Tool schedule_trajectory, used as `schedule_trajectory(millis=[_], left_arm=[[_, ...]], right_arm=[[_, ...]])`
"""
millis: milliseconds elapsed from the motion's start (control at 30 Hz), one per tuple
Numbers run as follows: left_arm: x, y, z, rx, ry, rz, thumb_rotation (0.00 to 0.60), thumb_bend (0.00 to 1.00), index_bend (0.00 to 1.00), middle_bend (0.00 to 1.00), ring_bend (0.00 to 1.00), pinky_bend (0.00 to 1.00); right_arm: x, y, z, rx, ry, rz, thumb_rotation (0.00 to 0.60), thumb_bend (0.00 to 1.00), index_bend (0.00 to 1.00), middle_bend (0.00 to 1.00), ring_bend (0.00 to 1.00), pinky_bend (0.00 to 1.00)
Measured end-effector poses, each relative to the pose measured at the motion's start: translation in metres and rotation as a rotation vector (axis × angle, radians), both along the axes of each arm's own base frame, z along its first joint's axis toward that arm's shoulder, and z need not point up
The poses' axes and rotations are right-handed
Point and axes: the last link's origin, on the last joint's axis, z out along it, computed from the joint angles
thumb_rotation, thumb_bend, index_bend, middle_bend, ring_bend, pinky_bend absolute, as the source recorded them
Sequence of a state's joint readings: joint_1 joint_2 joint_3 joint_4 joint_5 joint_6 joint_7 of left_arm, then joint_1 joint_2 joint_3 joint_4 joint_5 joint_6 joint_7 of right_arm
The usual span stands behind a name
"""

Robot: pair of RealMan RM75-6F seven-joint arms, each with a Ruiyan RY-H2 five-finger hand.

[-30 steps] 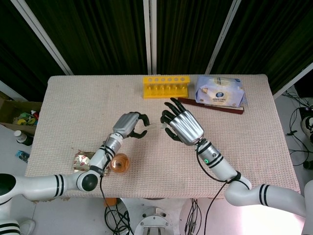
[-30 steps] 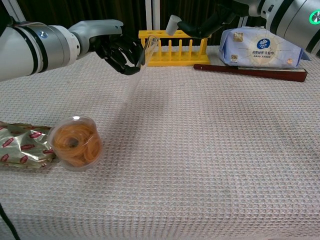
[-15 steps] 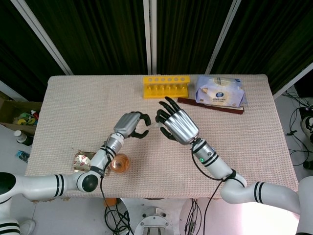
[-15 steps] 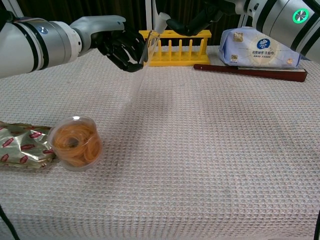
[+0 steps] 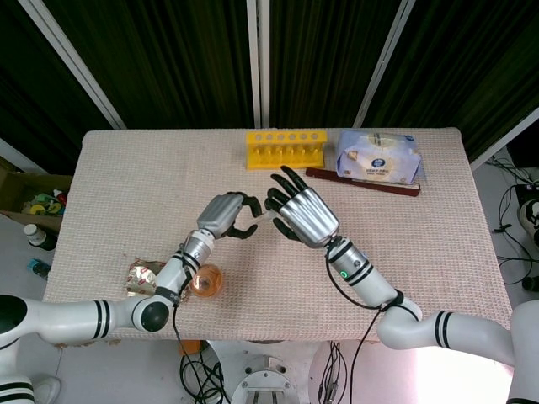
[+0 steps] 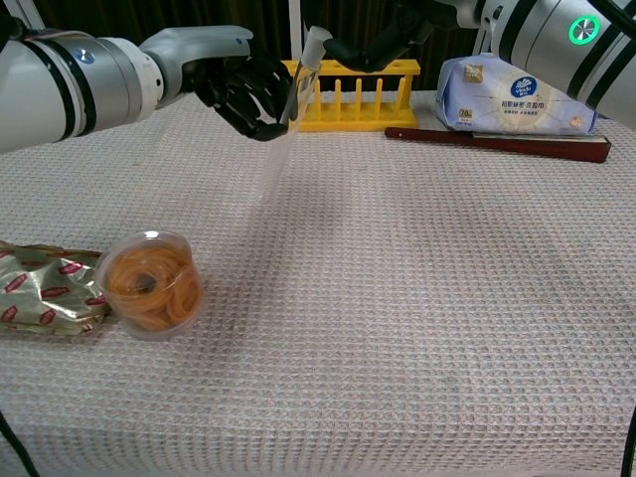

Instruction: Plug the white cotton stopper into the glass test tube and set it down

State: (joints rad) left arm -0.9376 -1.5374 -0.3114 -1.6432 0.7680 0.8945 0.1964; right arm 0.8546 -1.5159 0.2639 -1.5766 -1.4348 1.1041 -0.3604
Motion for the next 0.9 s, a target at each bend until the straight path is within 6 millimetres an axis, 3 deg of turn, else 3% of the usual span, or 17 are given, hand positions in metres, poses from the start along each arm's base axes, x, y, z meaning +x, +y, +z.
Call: schedule_trajectory(millis=[900], left_arm=[[0.0017, 0.0008, 0.0051, 0.006, 0.000, -0.004, 0.600, 0.38, 0.59, 0.46, 0.28, 0.23]], right_arm=[[0.0001, -0.0031, -0.0044, 0.003, 0.024, -0.009, 0.600, 0.52, 0.63, 0.37, 0.14, 0.14]])
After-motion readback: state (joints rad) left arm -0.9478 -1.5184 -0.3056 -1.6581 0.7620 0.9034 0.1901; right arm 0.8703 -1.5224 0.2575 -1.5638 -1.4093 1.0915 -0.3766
